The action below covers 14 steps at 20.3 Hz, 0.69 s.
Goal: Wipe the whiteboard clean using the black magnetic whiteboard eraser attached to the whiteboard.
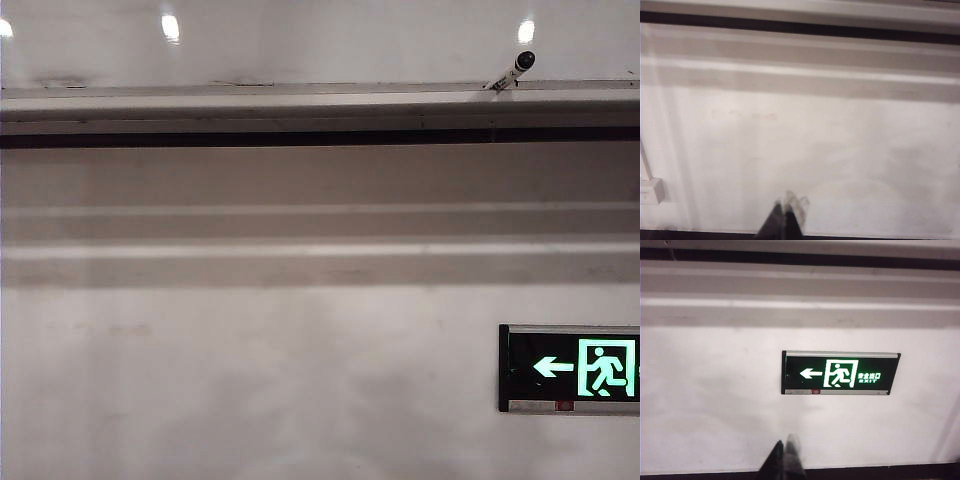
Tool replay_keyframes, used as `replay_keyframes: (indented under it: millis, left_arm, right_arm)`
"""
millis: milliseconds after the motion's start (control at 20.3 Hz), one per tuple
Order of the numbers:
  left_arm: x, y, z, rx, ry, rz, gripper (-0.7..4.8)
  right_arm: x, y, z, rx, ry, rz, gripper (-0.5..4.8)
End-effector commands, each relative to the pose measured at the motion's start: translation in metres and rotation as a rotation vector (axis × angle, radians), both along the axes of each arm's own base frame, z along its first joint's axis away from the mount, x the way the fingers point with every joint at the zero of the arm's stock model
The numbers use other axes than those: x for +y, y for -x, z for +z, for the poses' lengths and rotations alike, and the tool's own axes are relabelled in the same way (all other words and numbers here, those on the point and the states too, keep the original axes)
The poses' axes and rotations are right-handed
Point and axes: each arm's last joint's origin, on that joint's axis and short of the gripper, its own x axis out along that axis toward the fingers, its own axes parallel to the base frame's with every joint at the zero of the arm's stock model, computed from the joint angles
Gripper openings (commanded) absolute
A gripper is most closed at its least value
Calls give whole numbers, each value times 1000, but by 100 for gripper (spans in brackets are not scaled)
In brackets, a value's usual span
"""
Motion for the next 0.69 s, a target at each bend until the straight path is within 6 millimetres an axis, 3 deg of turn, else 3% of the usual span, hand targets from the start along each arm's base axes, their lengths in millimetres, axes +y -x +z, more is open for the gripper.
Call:
replay_keyframes:
  millis: [49,247,345,543,691]
  left_arm:
    - [0,0,2,-17,1,-1,-6]
    - [0,1,8,-70,8,-1,-6]
    - [0,2,14,-87,73,-1,-6]
    - [2,13,55,-197,160,23,-6]
    - [2,26,105,-251,163,26,-6]
  right_arm:
    - [0,0,3,-29,-3,1,-1]
    - [0,3,16,-71,-4,1,-1]
    - [0,7,31,-119,-20,1,-1]
    - [-1,20,83,-205,-39,1,-1]
    - [-1,24,141,-254,-40,5,-1]
